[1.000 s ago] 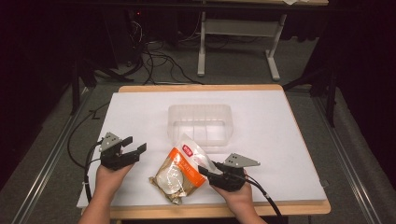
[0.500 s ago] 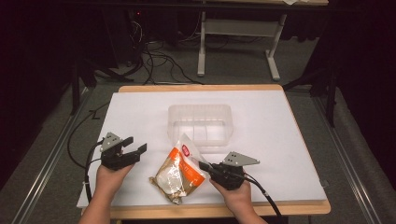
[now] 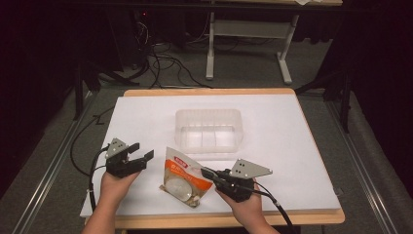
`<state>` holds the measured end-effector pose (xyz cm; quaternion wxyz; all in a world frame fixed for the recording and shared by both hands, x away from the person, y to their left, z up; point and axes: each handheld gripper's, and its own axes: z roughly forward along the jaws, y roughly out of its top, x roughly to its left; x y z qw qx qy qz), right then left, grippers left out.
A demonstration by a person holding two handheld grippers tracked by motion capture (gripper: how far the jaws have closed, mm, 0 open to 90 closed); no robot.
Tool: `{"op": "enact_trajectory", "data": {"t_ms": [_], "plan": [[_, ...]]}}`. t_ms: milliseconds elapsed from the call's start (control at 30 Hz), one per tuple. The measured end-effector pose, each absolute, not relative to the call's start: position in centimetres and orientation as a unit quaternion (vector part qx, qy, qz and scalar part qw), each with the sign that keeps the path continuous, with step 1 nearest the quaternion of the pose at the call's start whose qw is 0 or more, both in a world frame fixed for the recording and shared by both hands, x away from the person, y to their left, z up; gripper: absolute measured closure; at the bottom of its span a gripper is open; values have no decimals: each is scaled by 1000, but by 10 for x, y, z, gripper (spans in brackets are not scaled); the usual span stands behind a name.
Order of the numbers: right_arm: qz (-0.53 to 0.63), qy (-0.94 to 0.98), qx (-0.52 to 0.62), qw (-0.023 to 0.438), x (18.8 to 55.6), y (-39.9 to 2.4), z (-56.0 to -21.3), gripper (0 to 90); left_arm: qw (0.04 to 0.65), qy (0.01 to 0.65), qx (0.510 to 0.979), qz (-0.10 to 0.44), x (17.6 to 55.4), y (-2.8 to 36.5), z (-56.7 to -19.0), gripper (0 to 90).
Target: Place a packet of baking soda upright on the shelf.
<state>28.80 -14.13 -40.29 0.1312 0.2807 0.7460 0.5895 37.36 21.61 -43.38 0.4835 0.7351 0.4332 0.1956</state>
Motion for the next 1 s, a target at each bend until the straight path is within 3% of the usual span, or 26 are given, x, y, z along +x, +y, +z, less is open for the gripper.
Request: {"op": "enact_trajectory", "data": {"t_ms": [633, 1000], "plan": [[596, 705, 326, 205, 287, -206, -379, 900, 492, 432, 731, 194, 373, 217, -432, 329], [574, 680, 364, 274, 281, -256, -367, 900, 493, 430, 731, 193, 373, 217, -432, 328]]}}
